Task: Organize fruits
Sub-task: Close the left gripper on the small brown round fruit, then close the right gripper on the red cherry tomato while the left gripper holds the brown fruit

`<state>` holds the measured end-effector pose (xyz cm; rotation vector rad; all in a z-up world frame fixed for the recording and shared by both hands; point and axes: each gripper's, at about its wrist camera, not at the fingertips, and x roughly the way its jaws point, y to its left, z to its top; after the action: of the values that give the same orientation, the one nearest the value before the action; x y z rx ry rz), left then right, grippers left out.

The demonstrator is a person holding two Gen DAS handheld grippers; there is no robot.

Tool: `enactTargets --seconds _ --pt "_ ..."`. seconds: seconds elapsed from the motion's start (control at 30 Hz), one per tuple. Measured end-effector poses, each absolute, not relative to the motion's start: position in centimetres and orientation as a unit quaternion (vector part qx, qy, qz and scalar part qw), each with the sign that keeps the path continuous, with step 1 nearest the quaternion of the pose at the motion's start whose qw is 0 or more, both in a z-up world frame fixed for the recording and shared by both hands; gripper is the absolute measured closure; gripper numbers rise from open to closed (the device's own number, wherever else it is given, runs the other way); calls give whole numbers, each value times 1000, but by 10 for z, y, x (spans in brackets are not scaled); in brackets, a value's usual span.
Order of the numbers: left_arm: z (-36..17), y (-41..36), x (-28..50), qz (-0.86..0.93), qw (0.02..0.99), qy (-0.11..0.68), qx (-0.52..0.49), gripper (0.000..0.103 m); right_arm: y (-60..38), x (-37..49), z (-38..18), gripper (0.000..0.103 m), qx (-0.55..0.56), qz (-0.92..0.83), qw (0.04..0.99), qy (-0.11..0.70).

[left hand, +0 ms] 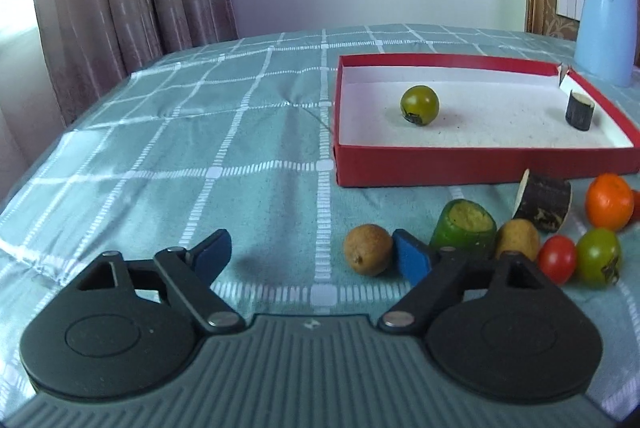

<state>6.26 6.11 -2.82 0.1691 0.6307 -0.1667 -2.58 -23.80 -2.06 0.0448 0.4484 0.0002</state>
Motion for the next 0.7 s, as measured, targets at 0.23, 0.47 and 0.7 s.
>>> enactTargets --seconds 0.23,0.47,0.7 --pt "-28 54 56 -125 942 299 83 60 -238 -27 -20 39 23 6 975 221" --pt "-30 51 54 -133 943 296 76 71 -239 -25 -21 39 25 8 974 226" --pt "-30 57 56 -138 943 299 56 71 -232 -25 -21 44 12 24 971 236"
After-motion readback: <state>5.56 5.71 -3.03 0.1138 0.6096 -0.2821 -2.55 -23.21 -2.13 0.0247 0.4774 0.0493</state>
